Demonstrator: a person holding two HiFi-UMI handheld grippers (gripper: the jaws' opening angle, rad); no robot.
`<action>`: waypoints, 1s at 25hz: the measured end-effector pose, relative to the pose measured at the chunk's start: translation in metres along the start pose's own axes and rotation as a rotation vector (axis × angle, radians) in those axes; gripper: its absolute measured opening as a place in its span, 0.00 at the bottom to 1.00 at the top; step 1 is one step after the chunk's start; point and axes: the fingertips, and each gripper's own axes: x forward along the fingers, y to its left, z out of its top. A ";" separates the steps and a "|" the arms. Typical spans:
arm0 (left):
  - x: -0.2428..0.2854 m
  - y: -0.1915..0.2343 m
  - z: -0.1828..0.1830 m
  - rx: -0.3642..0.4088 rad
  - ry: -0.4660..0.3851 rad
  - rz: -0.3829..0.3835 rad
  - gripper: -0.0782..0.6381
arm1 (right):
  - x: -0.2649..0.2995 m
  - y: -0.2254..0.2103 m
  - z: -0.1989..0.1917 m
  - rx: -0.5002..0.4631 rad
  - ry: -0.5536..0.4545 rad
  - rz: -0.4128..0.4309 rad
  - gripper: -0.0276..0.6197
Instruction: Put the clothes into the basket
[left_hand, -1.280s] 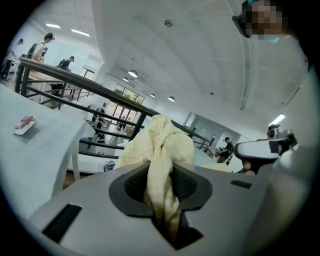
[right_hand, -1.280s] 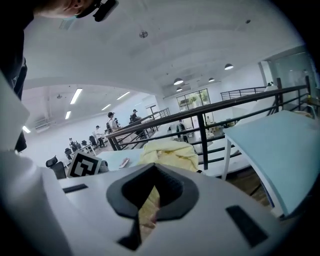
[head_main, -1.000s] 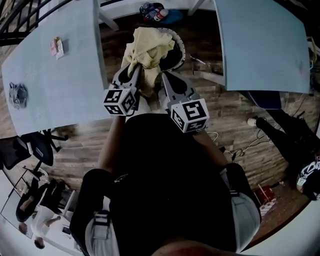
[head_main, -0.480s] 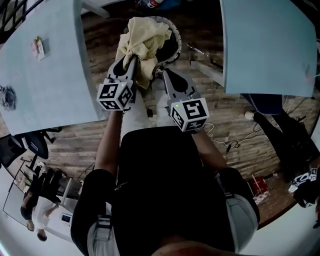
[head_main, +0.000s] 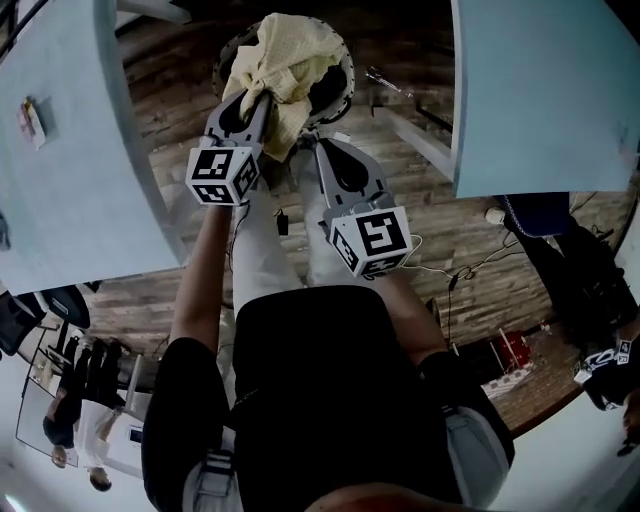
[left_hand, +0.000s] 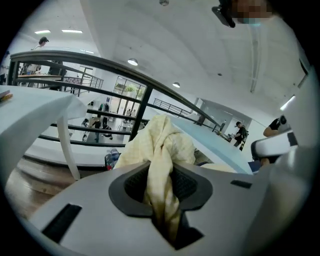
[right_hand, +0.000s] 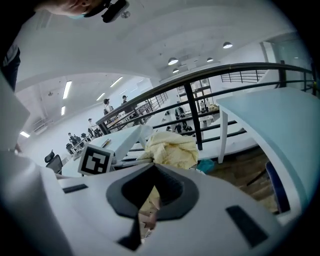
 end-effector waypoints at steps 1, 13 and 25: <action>0.007 0.003 -0.010 -0.004 0.015 -0.001 0.24 | 0.004 -0.003 -0.005 0.003 0.005 -0.003 0.06; 0.069 0.045 -0.120 -0.068 0.144 0.037 0.24 | 0.053 -0.032 -0.058 0.061 0.058 -0.006 0.06; 0.102 0.057 -0.203 -0.021 0.354 0.040 0.24 | 0.062 -0.050 -0.074 0.009 0.106 0.008 0.06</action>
